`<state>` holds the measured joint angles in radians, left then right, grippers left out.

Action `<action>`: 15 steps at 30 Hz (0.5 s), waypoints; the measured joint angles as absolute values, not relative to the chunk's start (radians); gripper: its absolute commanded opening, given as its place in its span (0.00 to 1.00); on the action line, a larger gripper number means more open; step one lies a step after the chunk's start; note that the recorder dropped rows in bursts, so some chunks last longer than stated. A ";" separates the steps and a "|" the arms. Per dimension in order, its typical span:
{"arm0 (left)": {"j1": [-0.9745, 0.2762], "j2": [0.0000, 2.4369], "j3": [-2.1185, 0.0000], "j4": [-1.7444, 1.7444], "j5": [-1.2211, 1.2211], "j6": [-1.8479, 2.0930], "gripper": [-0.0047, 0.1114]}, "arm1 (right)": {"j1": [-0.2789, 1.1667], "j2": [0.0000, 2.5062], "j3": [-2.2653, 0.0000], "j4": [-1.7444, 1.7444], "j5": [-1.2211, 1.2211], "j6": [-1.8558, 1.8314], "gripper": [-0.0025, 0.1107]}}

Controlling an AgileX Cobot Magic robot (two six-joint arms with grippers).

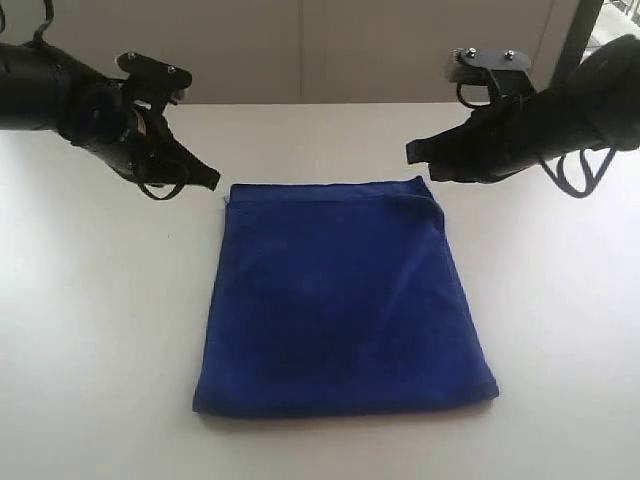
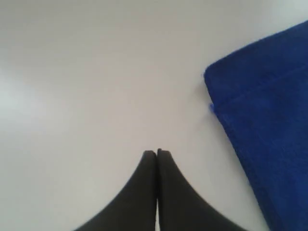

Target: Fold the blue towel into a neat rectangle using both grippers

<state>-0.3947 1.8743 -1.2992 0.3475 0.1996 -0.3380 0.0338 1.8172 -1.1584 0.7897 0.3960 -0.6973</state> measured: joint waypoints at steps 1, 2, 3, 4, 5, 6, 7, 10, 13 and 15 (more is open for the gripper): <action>-0.395 1.874 -1.299 0.314 0.227 -0.338 0.04 | 0.025 1.822 -1.164 0.790 0.433 -0.690 0.02; -0.395 1.874 -1.299 0.276 0.256 -0.337 0.04 | 0.014 1.826 -1.167 0.782 0.470 -0.687 0.02; -0.395 1.874 -1.299 0.242 0.280 -0.331 0.04 | 0.011 1.830 -1.167 0.771 0.511 -0.683 0.02; -0.395 1.874 -1.299 0.208 0.312 -0.315 0.04 | 0.011 1.832 -1.167 0.754 0.547 -0.681 0.02; -0.399 1.874 -1.299 0.182 0.332 -0.299 0.04 | 0.011 1.832 -1.162 0.742 0.568 -0.681 0.02; -0.404 1.874 -1.299 0.165 0.351 -0.279 0.04 | 0.013 1.829 -1.151 0.736 0.568 -0.673 0.02; -0.416 1.872 -1.297 0.153 0.359 -0.263 0.04 | 0.018 1.822 -1.137 0.732 0.560 -0.663 0.02; -0.456 1.853 -1.277 0.138 0.365 -0.242 0.04 | 0.020 1.790 -1.087 0.716 0.557 -0.644 0.02; -0.494 1.845 -1.255 0.126 0.345 -0.242 0.04 | 0.029 1.769 -1.041 0.697 0.548 -0.637 0.02; -0.513 1.845 -1.243 0.123 0.330 -0.248 0.04 | 0.045 1.764 -1.010 0.687 0.532 -0.636 0.02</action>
<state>-0.5129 1.8448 -1.2425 0.1233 0.3296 -0.2484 0.0452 1.7644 -1.0096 0.6874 0.5319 -0.6355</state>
